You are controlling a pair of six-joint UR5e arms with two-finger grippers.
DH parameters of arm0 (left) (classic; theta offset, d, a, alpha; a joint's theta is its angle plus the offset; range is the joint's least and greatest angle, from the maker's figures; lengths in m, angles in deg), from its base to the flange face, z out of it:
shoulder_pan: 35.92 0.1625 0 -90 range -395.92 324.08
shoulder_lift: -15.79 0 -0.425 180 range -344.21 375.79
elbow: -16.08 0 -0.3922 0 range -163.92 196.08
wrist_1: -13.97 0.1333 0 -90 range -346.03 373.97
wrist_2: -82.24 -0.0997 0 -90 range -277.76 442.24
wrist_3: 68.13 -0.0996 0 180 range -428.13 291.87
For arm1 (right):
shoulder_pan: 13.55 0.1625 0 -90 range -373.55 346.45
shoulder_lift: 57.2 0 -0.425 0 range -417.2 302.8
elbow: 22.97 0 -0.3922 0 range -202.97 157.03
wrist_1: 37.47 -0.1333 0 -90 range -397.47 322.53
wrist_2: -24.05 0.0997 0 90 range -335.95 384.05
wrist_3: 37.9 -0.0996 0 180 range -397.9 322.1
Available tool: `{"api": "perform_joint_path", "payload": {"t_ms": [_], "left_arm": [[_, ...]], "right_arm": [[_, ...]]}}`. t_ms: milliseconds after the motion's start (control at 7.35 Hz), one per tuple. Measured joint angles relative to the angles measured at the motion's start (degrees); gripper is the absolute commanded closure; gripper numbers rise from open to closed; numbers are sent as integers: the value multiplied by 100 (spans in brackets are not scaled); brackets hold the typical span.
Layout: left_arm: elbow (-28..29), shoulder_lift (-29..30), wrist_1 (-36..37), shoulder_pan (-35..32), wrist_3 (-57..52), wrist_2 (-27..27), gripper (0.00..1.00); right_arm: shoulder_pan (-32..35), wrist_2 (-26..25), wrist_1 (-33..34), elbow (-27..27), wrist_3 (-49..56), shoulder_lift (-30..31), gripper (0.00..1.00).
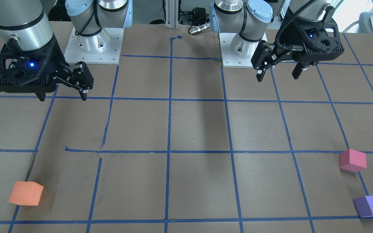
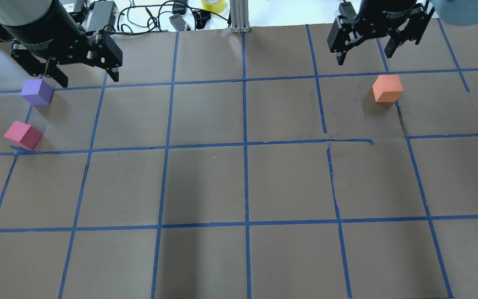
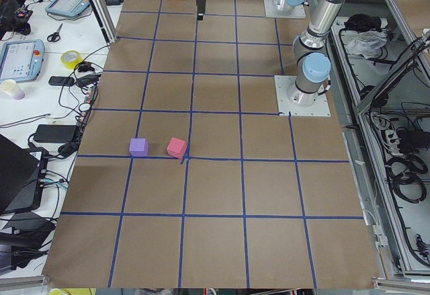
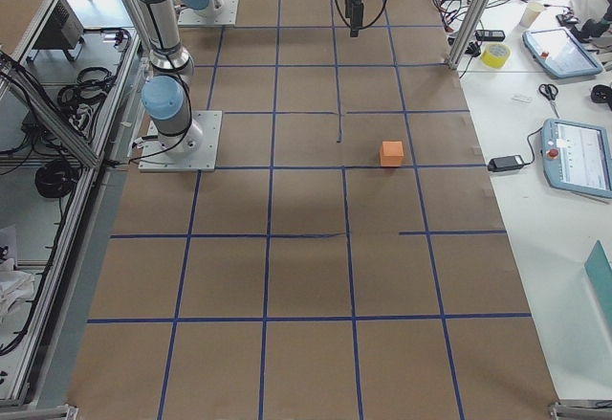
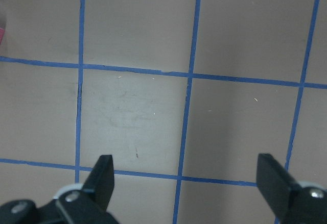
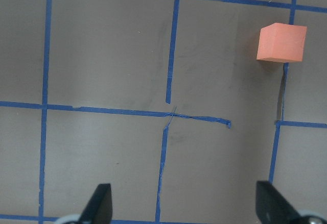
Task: Arrange blocks in a line
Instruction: 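Move the right gripper down over the orange cube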
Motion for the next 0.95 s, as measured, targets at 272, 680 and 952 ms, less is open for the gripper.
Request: {"api": "perform_joint_path", "payload": {"t_ms": [272,680,952], "left_arm": [[-8,-18,7,-6,-3,-1,0],[-15,-25,16,-9,-19,-4,0],[-15,-32,11,-8,-36,-9,0]], "right_arm": [[-47,5,-48,-44,16,49,0],[-410,139,-18,-89,206,28,0],[-609,227,580,-111,316,-456,0]]}}
